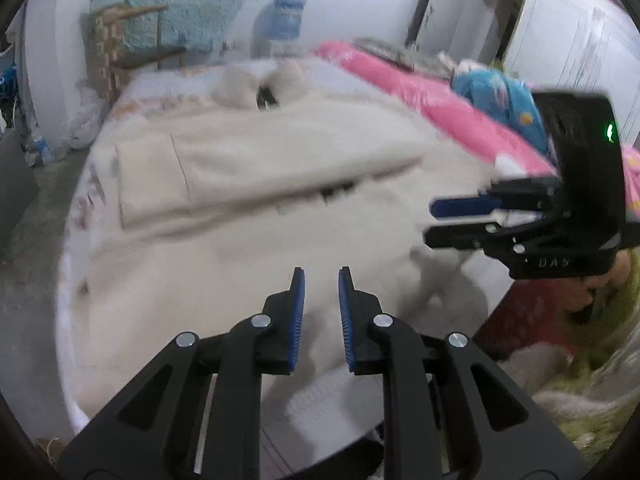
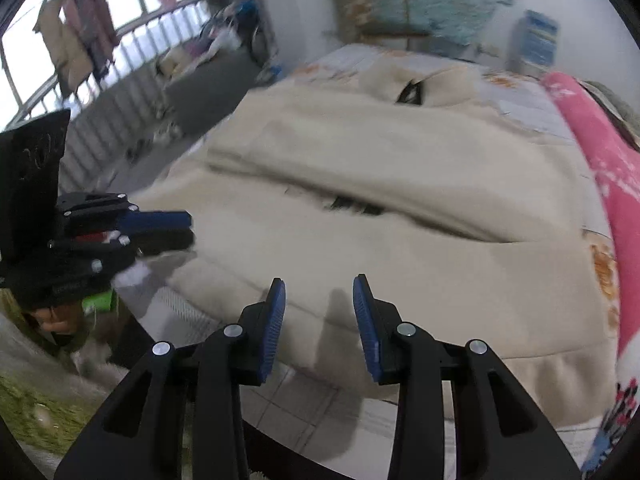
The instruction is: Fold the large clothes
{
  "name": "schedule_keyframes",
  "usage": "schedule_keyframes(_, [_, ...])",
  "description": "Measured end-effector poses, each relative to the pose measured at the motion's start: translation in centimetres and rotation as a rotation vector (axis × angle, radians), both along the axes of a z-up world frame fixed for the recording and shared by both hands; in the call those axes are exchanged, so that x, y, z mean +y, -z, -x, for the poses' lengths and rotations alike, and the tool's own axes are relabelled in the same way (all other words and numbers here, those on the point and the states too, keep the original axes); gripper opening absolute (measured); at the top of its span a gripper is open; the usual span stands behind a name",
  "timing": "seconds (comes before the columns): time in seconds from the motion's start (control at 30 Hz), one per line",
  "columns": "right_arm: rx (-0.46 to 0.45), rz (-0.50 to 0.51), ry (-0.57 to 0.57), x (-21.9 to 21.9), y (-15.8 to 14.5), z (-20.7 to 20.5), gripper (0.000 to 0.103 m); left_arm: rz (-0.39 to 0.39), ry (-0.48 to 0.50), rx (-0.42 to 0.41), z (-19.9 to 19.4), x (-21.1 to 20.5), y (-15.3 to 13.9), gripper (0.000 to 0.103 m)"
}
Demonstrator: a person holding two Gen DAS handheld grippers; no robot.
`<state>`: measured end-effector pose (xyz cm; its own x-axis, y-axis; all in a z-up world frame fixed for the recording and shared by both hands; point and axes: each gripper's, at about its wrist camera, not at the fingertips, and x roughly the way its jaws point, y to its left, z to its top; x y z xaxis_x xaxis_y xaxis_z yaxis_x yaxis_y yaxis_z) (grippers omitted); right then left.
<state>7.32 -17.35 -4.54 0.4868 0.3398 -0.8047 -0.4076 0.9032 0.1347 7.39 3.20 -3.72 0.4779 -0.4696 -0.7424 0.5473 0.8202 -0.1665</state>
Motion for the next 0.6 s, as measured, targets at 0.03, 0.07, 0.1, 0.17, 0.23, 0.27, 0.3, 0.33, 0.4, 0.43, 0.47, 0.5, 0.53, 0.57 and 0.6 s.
schedule_keyframes(0.03, [0.002,0.008,-0.005,0.6,0.4,0.0,0.035,-0.033,-0.011,0.013,-0.1,-0.3,0.8,0.017])
schedule_keyframes(0.07, [0.007,0.007,-0.006,0.7,0.9,-0.3,0.035,-0.072,-0.039,0.026,-0.4,-0.5,1.9,0.020])
schedule_keyframes(0.1, [0.022,0.020,0.003,0.7,1.9,-0.7,0.036,-0.055,-0.046,0.016,-0.3,-0.3,2.0,0.021])
schedule_keyframes(0.17, [0.023,0.008,0.015,0.3,2.4,-1.1,0.037,-0.034,-0.059,0.022,-0.4,0.1,1.9,0.022])
schedule_keyframes(0.23, [0.042,0.006,0.041,0.0,1.8,-1.0,0.037,-0.054,-0.088,0.008,-0.2,0.6,1.5,0.022])
schedule_keyframes(0.27, [0.029,0.016,0.053,0.0,1.4,-0.7,0.037,-0.054,-0.097,-0.003,0.0,1.1,1.1,0.022])
schedule_keyframes(0.3, [0.000,0.032,0.068,-0.5,0.5,-0.1,0.037,-0.051,-0.118,-0.012,0.2,2.1,0.7,0.023])
schedule_keyframes(0.33, [-0.017,0.034,0.082,-0.9,0.0,0.3,0.037,-0.052,-0.149,-0.012,0.3,3.0,0.5,0.024])
schedule_keyframes(0.4, [-0.026,0.033,0.145,-2.6,0.0,0.6,0.037,-0.058,-0.219,0.008,-0.1,4.9,1.0,0.026])
schedule_keyframes(0.43, [-0.009,0.037,0.173,-3.5,0.7,0.2,0.037,-0.056,-0.261,0.034,-0.5,6.1,1.6,0.026])
schedule_keyframes(0.47, [0.019,0.054,0.205,-4.2,1.8,-0.2,0.037,-0.040,-0.284,0.055,-0.8,6.9,2.1,0.024])
schedule_keyframes(0.5, [0.028,0.034,0.214,-4.9,2.7,0.2,0.039,0.021,-0.298,0.065,-1.0,7.9,2.1,0.024])
schedule_keyframes(0.53, [0.020,0.012,0.221,-5.3,2.6,0.2,0.039,0.046,-0.313,0.085,-1.3,8.4,2.0,0.024])
schedule_keyframes(0.57, [0.044,0.010,0.228,-5.6,2.2,0.1,0.039,0.060,-0.328,0.097,-1.6,8.9,1.7,0.025])
schedule_keyframes(0.6, [0.032,0.031,0.240,-5.7,1.6,0.2,0.039,0.069,-0.339,0.090,-1.7,9.2,1.4,0.028])
